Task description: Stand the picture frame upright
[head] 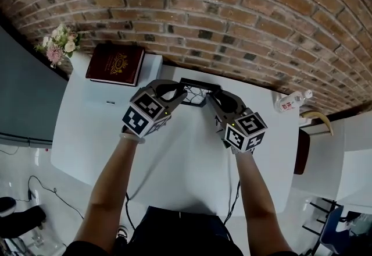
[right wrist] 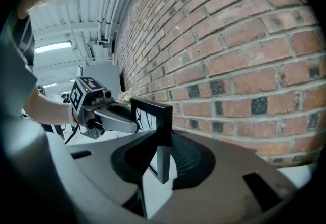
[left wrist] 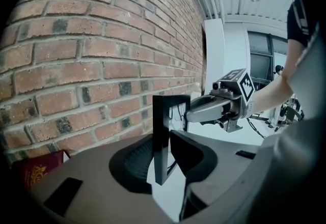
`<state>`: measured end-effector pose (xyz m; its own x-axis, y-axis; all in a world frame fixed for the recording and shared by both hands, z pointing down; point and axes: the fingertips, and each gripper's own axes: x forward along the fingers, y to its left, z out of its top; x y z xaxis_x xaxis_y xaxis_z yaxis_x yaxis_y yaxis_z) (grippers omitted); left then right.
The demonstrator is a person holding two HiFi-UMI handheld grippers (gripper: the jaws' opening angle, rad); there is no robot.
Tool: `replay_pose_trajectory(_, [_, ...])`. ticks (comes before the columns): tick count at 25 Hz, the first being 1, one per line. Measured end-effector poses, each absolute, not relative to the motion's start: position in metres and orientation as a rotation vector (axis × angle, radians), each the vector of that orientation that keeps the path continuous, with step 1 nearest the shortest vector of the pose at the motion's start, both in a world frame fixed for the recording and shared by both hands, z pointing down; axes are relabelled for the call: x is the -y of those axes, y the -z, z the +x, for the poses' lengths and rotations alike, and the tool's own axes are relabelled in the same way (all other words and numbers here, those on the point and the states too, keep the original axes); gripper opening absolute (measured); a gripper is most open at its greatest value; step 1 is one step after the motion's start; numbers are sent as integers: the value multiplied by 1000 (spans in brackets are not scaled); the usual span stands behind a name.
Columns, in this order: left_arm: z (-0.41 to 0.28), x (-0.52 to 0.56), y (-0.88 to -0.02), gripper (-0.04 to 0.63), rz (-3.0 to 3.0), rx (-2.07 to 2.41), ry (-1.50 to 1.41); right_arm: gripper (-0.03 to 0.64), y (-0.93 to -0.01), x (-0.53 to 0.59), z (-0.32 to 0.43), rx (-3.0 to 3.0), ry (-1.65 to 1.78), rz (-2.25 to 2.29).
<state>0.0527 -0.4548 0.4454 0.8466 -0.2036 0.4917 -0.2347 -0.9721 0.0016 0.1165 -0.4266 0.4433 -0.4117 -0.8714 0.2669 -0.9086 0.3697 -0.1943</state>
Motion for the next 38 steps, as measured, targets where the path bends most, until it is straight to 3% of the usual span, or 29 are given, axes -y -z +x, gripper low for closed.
replay_pose_trajectory(16, [99,529,-473,118,2930,421,-846,86,-465,497,162,2403,-353,1699])
replay_pose_trajectory(38, [134,589,-543,137,2811,521,-864,86,-526,550,198,2335,-457,1786])
